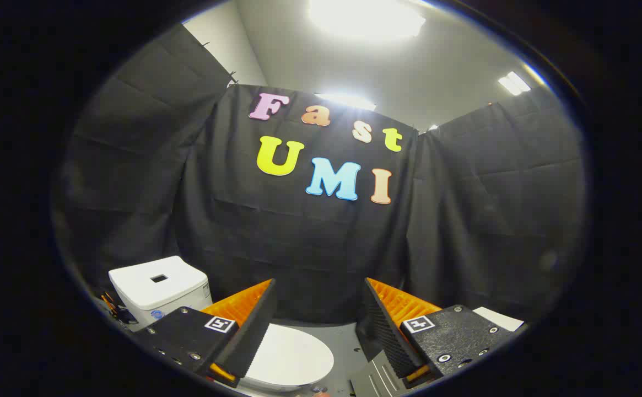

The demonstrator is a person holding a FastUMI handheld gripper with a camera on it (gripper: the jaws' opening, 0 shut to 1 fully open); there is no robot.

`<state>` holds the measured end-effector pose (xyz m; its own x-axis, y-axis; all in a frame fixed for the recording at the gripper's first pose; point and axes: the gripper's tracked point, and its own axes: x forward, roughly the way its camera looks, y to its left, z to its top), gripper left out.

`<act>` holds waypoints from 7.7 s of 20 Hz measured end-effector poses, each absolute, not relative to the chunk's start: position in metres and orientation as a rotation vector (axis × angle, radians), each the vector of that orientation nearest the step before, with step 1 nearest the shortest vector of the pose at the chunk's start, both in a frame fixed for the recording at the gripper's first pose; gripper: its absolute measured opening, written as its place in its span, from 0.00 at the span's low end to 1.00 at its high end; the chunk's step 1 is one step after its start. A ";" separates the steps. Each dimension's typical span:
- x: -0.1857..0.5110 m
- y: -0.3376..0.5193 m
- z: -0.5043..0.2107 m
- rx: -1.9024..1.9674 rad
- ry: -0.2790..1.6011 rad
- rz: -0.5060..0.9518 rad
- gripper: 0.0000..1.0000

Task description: Open the toilet lid.

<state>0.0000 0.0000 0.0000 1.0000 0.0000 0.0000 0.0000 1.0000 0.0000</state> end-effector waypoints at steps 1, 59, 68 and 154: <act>-0.001 -0.004 -0.001 0.007 0.003 -0.006 0.94; 0.000 0.006 -0.308 0.726 0.580 -0.078 0.96; -0.006 0.010 -0.352 0.947 0.644 -0.123 0.96; 0.035 0.028 -0.239 0.803 0.359 -0.160 0.00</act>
